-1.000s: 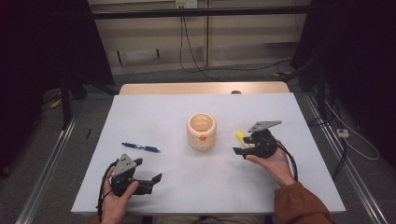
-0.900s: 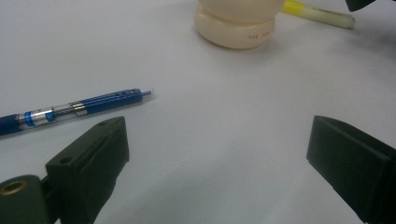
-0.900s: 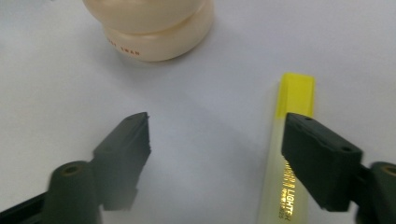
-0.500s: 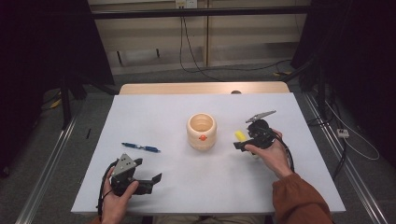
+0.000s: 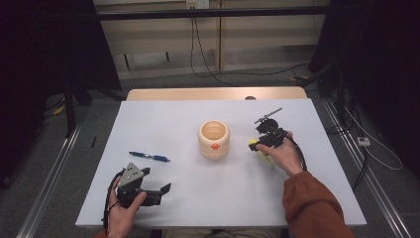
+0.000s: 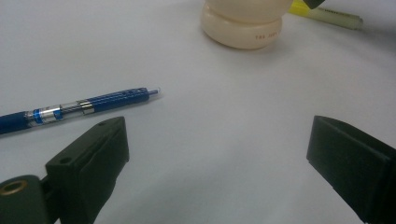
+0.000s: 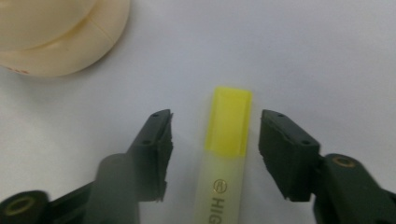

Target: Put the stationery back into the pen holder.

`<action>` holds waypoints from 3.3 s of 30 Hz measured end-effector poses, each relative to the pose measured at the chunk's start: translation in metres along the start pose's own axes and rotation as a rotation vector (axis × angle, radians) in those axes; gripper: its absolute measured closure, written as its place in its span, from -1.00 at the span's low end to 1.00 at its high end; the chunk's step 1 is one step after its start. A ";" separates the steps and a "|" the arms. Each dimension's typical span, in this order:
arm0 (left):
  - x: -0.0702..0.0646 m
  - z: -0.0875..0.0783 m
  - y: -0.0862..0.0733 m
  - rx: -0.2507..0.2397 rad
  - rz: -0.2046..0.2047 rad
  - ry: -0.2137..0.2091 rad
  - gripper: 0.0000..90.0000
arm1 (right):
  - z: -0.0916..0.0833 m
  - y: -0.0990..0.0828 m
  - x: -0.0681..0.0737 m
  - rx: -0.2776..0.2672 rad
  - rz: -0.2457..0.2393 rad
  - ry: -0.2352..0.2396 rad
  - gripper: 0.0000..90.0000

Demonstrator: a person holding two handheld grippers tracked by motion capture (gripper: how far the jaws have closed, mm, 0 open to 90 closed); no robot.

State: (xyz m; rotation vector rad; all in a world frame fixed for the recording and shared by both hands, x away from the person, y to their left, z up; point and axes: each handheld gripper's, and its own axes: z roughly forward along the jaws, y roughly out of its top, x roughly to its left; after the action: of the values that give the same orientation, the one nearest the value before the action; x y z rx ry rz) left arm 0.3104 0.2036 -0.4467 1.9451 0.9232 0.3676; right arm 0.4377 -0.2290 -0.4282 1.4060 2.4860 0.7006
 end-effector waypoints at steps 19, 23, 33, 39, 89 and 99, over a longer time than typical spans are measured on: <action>0.000 0.001 0.000 0.003 0.001 -0.009 -0.87 | 0.016 0.002 -0.002 0.085 -0.005 -0.025 0.32; -0.001 0.001 0.000 0.007 0.002 -0.008 -0.87 | 0.016 0.003 -0.001 0.088 -0.005 -0.036 0.37; 0.000 0.001 -0.001 0.007 -0.003 -0.014 -0.87 | 0.015 0.002 0.000 0.082 0.010 -0.051 0.49; -0.001 0.001 -0.001 0.005 -0.004 -0.012 -0.87 | 0.007 0.000 0.001 0.050 0.020 -0.029 0.49; -0.001 -0.001 0.000 0.000 0.003 -0.018 -0.87 | -0.064 -0.019 0.009 -0.403 0.042 0.059 0.49; 0.000 0.000 0.000 -0.002 0.001 -0.020 -0.87 | -0.069 -0.016 0.017 -0.467 0.031 0.078 0.49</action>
State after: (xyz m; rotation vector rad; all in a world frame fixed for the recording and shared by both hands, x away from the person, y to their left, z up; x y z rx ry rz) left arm 0.3102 0.2038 -0.4468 1.9446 0.9083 0.3491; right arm 0.3896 -0.2426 -0.3749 1.2579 2.1560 1.2628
